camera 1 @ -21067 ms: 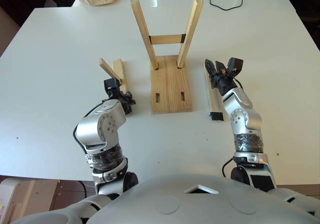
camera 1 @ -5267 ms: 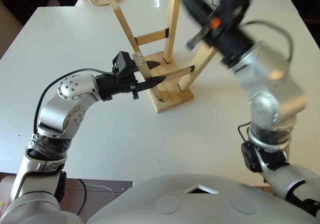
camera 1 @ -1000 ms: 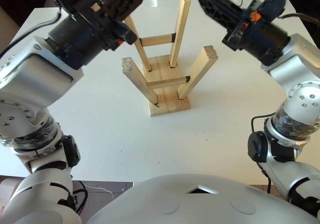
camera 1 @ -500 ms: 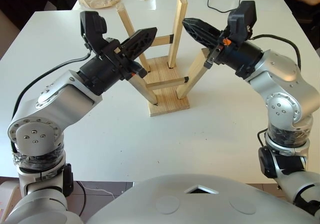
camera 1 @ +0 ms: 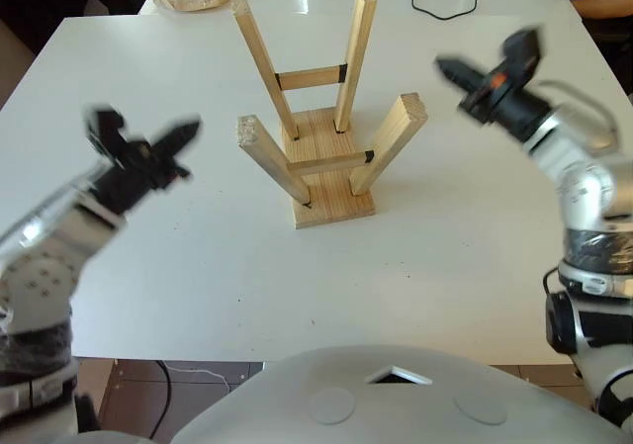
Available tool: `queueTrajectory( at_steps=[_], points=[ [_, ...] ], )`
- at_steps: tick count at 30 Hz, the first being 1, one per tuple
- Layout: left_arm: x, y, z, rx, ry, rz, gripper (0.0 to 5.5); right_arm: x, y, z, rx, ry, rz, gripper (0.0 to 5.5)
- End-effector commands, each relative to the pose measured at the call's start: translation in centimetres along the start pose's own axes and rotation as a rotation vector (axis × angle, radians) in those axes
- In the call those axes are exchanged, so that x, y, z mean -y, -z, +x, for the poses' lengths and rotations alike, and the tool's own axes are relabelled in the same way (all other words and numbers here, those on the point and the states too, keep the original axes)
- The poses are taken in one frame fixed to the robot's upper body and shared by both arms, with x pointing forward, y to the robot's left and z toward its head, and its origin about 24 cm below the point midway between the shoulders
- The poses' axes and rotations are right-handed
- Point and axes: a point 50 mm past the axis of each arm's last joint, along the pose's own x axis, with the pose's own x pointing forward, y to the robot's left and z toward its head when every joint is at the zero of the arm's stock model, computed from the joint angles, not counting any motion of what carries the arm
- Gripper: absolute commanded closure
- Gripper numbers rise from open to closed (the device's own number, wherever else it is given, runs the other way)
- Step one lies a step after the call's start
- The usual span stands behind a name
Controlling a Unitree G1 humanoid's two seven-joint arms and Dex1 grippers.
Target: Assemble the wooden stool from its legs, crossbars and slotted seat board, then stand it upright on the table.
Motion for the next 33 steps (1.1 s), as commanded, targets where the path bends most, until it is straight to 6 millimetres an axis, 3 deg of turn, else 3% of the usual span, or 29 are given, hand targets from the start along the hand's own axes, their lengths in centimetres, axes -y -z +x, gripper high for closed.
queueTrajectory(
  at_steps=[1,6,10,12,14,15,18,21,24,27,31,33],
  points=[
    [3.2,3.8,0.0,-0.161,0.185,0.048,5.47,-3.0,1.2,1.3,-0.005,-0.25,-0.048,5.5],
    [4.4,2.8,2.8,-0.098,0.145,0.208,5.47,-5.7,1.6,1.5,-0.023,-0.446,-0.075,5.5],
    [1.5,1.9,4.3,-0.072,-0.073,0.288,5.47,-9.0,3.0,2.0,-0.073,-0.578,-0.037,5.5],
    [-0.1,2.3,3.9,-0.099,-0.143,0.302,5.47,-10.1,3.6,2.7,-0.079,-0.565,-0.015,5.5],
    [-1.7,2.7,2.8,-0.113,-0.201,0.282,5.47,-9.9,4.2,2.7,-0.084,-0.477,0.02,5.5],
    [-2.2,2.9,2.1,-0.118,-0.216,0.272,5.47,-9.4,4.6,2.4,-0.095,-0.427,0.028,5.5],
    [-1.9,3.0,0.5,-0.07,-0.176,0.193,5.47,-5.5,5.7,0.6,-0.169,-0.193,0.003,5.5],
    [-1.3,2.6,-0.8,0.002,-0.154,0.111,5.47,-0.7,4.9,-0.1,-0.203,0.023,-0.085,5.5],
    [1.4,2.4,-0.5,0.033,-0.012,0.049,5.47,2.9,4.1,0.9,-0.203,0.159,-0.152,5.5],
    [2.6,4.0,-0.1,-0.064,0.049,0.049,5.47,4.6,4.3,2.4,-0.196,0.187,-0.162,5.5],
    [2.0,6.1,0.0,-0.221,0.011,0.12,5.47,5.8,5.3,4.1,-0.237,0.203,-0.189,5.5],
    [1.6,6.0,0.4,-0.232,-0.01,0.146,5.47,6.1,5.3,4.2,-0.229,0.213,-0.191,5.5]
  ],
)
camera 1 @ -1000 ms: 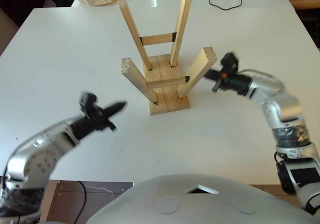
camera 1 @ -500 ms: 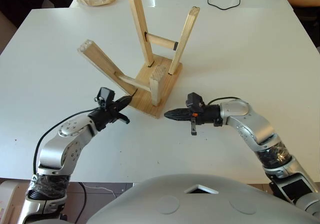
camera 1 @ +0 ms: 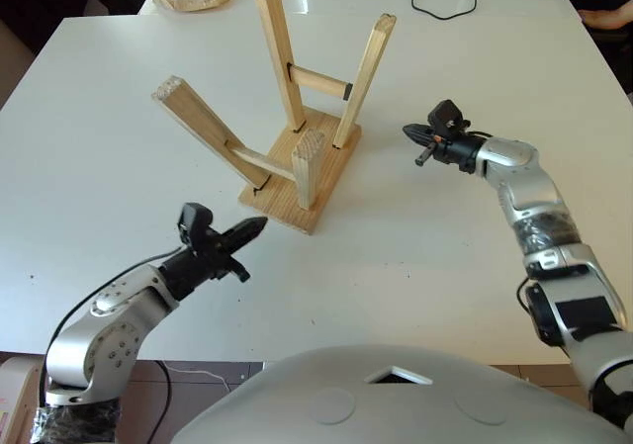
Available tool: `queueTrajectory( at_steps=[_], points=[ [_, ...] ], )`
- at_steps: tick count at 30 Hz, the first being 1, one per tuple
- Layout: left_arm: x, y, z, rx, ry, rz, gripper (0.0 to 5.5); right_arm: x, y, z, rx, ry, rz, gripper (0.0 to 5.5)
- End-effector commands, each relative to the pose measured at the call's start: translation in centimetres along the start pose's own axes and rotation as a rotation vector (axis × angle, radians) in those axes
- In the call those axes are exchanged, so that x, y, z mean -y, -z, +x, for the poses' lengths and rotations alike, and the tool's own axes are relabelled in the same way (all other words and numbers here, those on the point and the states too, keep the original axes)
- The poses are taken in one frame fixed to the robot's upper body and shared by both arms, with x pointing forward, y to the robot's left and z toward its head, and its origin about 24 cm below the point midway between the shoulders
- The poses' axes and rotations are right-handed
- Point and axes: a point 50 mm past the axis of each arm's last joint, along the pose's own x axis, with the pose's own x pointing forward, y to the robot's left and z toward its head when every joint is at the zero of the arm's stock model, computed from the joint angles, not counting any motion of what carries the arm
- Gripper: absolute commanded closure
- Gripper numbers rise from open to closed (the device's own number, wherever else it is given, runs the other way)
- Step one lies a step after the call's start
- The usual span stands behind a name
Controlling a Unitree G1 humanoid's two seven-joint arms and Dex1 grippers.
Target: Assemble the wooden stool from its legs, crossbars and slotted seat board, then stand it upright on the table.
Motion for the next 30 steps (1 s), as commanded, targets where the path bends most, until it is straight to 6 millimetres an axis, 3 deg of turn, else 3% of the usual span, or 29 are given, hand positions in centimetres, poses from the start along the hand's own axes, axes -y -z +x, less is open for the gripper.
queueTrajectory(
  at_steps=[1,4,8,10,20,25,30],
  points=[
    [-1.1,0.5,0.6,-0.097,-0.061,0.078,5.47,0.6,-0.2,1.0,0.006,0.018,-0.028,5.5],
    [-1.1,-1.4,2.0,-0.011,-0.093,0.103,5.47,-0.3,-1.8,0.6,0.121,-0.084,-0.022,5.5],
    [0.5,-3.7,3.0,0.061,-0.021,0.139,5.47,-4.2,-5.1,-1.1,0.282,-0.36,-0.027,5.5],
    [0.8,-4.3,3.3,0.066,-0.014,0.156,5.47,-5.4,-6.1,-1.4,0.303,-0.416,-0.034,5.5],
    [1.5,-2.8,6.8,-0.006,-0.1,0.189,5.47,-9.1,-13.4,-2.5,0.46,-0.635,0.167,5.5],
    [1.5,-2.2,7.4,-0.003,-0.11,0.185,5.47,-9.9,-14.1,-2.4,0.372,-0.748,0.141,5.5],
    [1.4,-1.9,7.4,0.019,-0.136,0.171,5.47,-12.1,-13.1,-3.9,0.269,-0.872,0.114,5.5]
  ],
)
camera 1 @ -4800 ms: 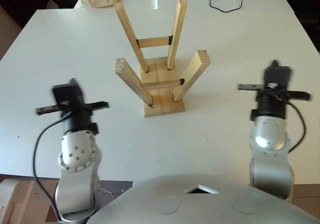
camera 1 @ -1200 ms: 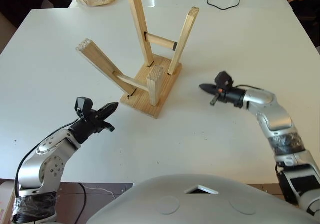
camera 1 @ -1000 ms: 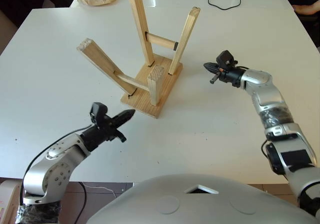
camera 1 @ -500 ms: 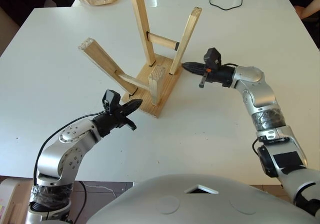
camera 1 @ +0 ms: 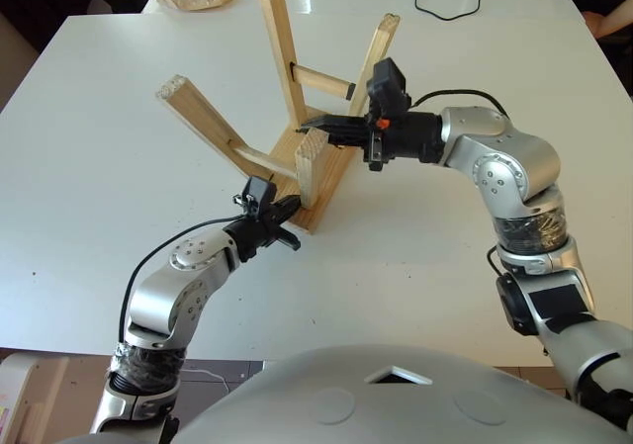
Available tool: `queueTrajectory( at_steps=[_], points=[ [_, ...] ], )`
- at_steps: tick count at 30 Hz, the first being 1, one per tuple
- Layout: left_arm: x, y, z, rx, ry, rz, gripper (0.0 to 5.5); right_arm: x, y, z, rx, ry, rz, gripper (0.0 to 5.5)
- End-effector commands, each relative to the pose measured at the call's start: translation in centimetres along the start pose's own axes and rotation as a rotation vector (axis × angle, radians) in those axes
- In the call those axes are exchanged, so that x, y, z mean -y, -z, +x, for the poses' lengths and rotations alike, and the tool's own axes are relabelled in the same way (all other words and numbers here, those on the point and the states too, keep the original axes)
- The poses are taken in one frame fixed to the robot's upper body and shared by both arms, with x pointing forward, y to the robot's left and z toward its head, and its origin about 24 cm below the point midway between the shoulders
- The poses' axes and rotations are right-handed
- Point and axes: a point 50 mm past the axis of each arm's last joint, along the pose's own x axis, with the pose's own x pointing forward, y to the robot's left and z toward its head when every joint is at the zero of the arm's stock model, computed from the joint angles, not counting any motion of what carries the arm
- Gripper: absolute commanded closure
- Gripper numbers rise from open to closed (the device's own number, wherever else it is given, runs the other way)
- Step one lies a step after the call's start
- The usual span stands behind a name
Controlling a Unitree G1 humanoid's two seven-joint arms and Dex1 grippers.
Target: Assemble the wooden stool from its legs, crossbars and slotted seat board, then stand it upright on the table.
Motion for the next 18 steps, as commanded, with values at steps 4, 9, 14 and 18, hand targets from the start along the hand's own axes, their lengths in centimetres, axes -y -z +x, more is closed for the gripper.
queueTrajectory(
  at_steps=[4,9,14,18],
  points=[
    [-1.0,0.6,-0.5,-0.002,-0.062,0.006,5.47,-4.7,0.7,0.9,-0.025,-0.151,0.063,5.5],
    [-3.6,0.4,-1.3,-0.007,-0.149,0.041,5.47,-3.7,0.2,-0.3,0.016,0.118,0.025,5.5],
    [-3.9,0.3,-2.0,0.034,-0.209,0.017,5.47,-6.7,-0.3,-1.4,0.036,0.203,-0.041,5.5],
    [-5.0,0.2,-2.6,0.067,-0.32,0.012,5.47,-7.6,-1.3,-1.0,0.152,0.252,0.005,5.5]
  ],
)
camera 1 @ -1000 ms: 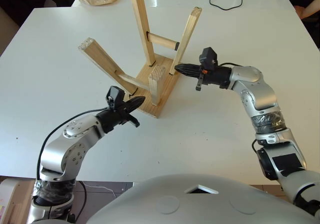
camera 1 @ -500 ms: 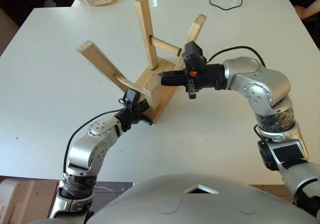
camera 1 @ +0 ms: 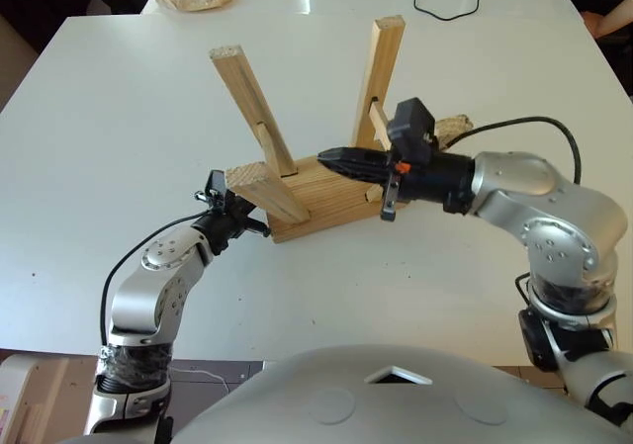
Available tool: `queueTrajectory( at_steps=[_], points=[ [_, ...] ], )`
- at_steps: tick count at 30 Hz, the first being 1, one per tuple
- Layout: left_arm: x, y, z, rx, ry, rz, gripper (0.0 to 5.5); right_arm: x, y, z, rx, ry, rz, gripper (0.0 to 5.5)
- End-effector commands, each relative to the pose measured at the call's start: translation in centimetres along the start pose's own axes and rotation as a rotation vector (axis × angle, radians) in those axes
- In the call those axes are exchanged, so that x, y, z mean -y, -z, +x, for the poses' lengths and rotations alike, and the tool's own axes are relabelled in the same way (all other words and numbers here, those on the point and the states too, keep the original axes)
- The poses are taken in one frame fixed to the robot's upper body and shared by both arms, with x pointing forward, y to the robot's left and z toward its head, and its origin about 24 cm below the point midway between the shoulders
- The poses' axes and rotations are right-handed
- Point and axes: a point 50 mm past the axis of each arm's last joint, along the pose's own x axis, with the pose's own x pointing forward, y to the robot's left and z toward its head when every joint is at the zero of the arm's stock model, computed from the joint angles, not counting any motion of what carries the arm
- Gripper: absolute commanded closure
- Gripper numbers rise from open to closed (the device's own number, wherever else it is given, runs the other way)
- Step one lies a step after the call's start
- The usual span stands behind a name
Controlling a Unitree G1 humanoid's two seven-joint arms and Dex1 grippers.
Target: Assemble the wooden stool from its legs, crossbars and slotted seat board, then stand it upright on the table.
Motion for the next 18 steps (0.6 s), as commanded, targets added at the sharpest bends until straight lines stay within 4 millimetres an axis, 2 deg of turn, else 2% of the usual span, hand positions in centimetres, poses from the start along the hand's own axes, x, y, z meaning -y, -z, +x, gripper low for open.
queueTrajectory(
  at_steps=[1,4,7,9,10,12,14,16,17,18],
  points=[
    [-1.9,-0.3,-0.8,0.036,-0.143,0.005,5.47,-0.5,-1.8,-0.4,0.151,0.049,0.057,5.5],
    [-3.3,-1.9,-2.5,0.165,-0.214,-0.064,5.47,0.1,-5.3,-1.8,0.385,0.091,0.062,5.5],
    [-5.8,-3.3,-4.3,0.26,-0.291,-0.141,5.47,0.5,-9.8,-3.8,0.588,0.128,0.01,5.5],
    [-6.4,-3.2,-5.2,0.229,-0.237,-0.151,5.47,1.9,-11.9,-6.1,0.628,0.279,-0.082,5.5],
    [-5.8,-2.2,-5.7,0.141,-0.171,-0.114,5.47,3.6,-11.8,-7.7,0.575,0.417,-0.13,5.5],
    [-3.7,0.3,-6.4,-0.036,-0.009,-0.065,5.47,6.9,-9.9,-10.4,0.389,0.655,-0.218,5.5],
    [-2.2,1.8,-6.7,-0.126,0.099,-0.066,5.47,9.9,-6.2,-12.5,0.197,0.806,-0.233,5.5],
    [-1.0,2.4,-6.8,-0.149,0.168,-0.072,5.47,12.3,-0.9,-14.2,-0.074,0.902,-0.26,5.5],
    [-0.7,2.7,-6.7,-0.158,0.179,-0.063,5.47,12.8,1.7,-14.8,-0.194,0.907,-0.259,5.5],
    [-0.7,3.0,-6.5,-0.168,0.177,-0.045,5.47,12.5,4.5,-14.8,-0.271,0.851,-0.214,5.5]
  ],
)
